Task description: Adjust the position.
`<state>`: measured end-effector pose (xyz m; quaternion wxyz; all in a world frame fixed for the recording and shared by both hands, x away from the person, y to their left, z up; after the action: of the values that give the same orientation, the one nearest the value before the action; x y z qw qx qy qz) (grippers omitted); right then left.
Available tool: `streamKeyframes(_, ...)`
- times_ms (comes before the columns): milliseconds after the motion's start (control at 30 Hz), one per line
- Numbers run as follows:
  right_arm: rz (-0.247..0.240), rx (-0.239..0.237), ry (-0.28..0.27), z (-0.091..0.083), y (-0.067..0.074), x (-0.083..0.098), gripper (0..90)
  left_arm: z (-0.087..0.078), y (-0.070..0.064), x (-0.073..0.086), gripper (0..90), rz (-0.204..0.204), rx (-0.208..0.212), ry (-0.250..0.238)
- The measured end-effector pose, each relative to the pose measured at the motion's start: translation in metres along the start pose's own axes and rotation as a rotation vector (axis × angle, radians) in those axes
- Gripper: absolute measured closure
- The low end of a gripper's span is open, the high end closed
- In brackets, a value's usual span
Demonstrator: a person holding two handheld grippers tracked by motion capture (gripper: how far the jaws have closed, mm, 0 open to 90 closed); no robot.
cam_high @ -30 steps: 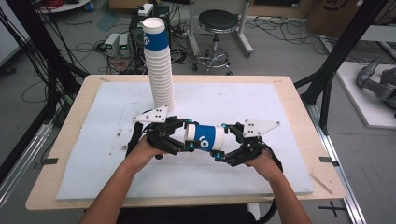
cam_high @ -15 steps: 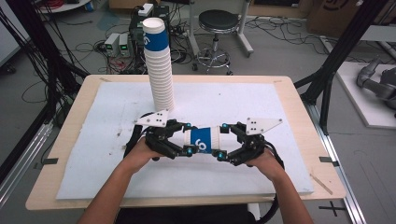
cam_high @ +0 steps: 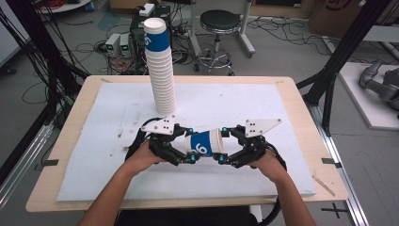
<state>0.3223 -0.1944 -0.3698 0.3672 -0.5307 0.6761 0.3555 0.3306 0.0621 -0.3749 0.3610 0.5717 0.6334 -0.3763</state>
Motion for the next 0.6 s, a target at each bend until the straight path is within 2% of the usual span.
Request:
streamKeyframes(67,0.009,-0.005,0.001,0.0005,-0.0003,0.0002,21.3,0.0010,-0.0002,0.0014,28.8,-0.005,0.004,-0.005)
streamKeyframes(133,0.044,-0.016,-0.017,0.0006,-0.0005,-0.0001,18.9,0.0002,0.0002,0.0020,29.0,-0.012,0.008,-0.033)
streamKeyframes(233,0.109,-0.018,-0.142,0.0009,0.0004,-0.0028,17.2,-0.0024,0.0021,0.0033,29.1,-0.044,0.019,-0.112)
streamKeyframes(267,0.131,-0.022,-0.169,0.0014,0.0003,-0.0038,17.2,-0.0024,0.0021,0.0033,29.1,-0.044,0.019,-0.112)
streamKeyframes(300,0.138,-0.028,-0.177,0.0022,0.0004,-0.0044,17.2,-0.0028,0.0025,0.0038,29.1,-0.052,0.024,-0.134)
streamKeyframes(333,0.125,-0.022,-0.173,0.0027,0.0009,-0.0048,18.0,-0.0023,0.0022,0.0041,29.1,-0.052,0.025,-0.134)
streamKeyframes(367,0.118,-0.012,-0.164,0.0028,0.0010,-0.0052,18.7,-0.0007,0.0015,0.0048,28.9,-0.050,0.008,-0.107)
streamKeyframes(467,0.106,0.000,-0.121,0.0022,-0.0005,-0.0067,19.6,0.0009,0.0005,0.0048,27.3,-0.047,-0.015,-0.082)
streamKeyframes(500,0.100,0.008,-0.100,0.0022,0.0003,-0.0071,20.5,0.0031,-0.0008,0.0049,25.6,-0.044,-0.064,-0.034)
streamKeyframes(533,0.087,0.028,-0.076,0.0024,0.0009,-0.0076,20.5,0.0040,-0.0010,0.0053,23.5,-0.043,-0.077,-0.014)
streamKeyframes(600,0.076,0.036,-0.041,0.0025,0.0018,-0.0087,20.7,0.0048,-0.0018,0.0057,21.9,-0.040,-0.089,0.002)
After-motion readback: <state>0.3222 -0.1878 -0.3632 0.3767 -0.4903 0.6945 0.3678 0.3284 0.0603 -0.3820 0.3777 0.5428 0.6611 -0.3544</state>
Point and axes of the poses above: each handheld gripper's, and its own axes: z roughly forward along the jaws, x roughly out of its underside, y roughly to its left, the point moved 2 cm from there along z, roughly forward along the jaws, and after that the axes turned 10 degrees about y, right-handed, at the moved point
